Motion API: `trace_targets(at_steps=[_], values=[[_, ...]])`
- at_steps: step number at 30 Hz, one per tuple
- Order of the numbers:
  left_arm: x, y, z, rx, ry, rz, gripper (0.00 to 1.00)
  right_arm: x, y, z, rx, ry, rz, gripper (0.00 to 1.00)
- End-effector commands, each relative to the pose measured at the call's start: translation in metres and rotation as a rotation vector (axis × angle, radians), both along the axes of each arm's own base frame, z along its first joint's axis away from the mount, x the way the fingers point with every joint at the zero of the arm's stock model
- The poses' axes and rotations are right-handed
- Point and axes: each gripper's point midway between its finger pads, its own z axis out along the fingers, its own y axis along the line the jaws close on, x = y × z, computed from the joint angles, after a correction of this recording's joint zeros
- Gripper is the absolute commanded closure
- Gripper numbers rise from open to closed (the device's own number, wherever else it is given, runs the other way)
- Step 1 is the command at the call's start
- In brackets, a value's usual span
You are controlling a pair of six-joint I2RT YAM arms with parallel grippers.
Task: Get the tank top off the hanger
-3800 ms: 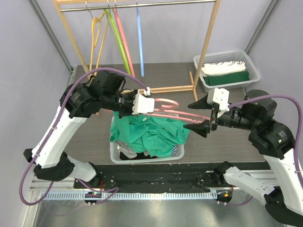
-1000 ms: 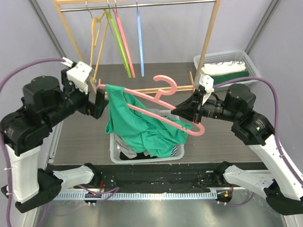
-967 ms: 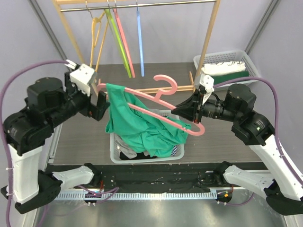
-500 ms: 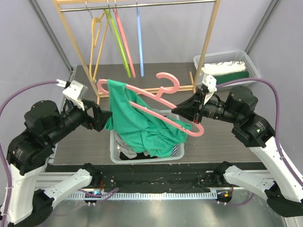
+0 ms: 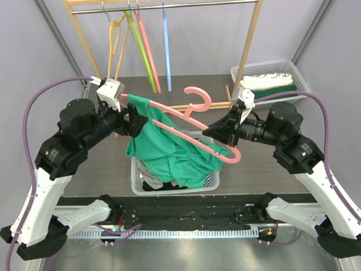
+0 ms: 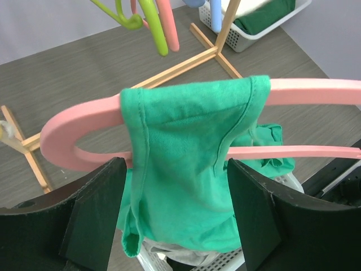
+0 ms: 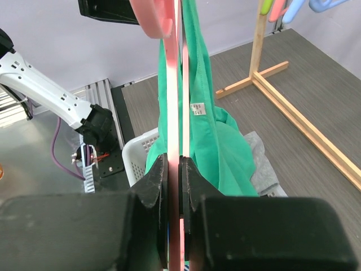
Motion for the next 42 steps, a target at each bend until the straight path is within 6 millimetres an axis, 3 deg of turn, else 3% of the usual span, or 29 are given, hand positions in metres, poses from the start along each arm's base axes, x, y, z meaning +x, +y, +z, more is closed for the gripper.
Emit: trace_targets(at_steps=[1, 4, 8, 15, 20, 28, 33, 36, 42], values=[[0.006, -0.001, 0.025, -0.059, -0.080, 0.017, 0.24, -0.006, 0.001, 0.023, 0.073, -0.058, 0.027, 0.99], [0.006, -0.002, 0.027, -0.060, -0.082, 0.010, 0.29, -0.007, 0.001, 0.021, 0.074, -0.052, 0.028, 0.99], [0.002, -0.005, 0.025, -0.058, -0.082, -0.023, 0.48, -0.007, -0.001, 0.019, 0.074, -0.052, 0.019, 0.99], [-0.001, -0.007, 0.020, -0.055, -0.071, -0.046, 0.62, -0.007, -0.002, 0.017, 0.066, -0.055, 0.014, 0.99], [-0.008, -0.007, 0.034, -0.070, -0.096, -0.073, 0.84, -0.005, -0.002, 0.011, 0.049, -0.049, 0.005, 0.99], [-0.020, 0.008, 0.078, -0.096, -0.203, -0.058, 0.90, -0.006, -0.009, 0.009, 0.019, -0.044, -0.018, 0.99], [-0.018, 0.021, 0.091, -0.079, -0.250, -0.005, 0.91, -0.014, -0.019, 0.008, -0.012, -0.034, -0.035, 0.99], [-0.013, 0.025, 0.082, -0.049, -0.237, 0.021, 0.92, -0.022, -0.028, 0.012, -0.021, -0.037, -0.050, 0.99], [-0.003, 0.021, 0.029, 0.058, -0.122, 0.006, 0.96, -0.041, -0.053, 0.023, -0.037, -0.075, -0.092, 0.99]])
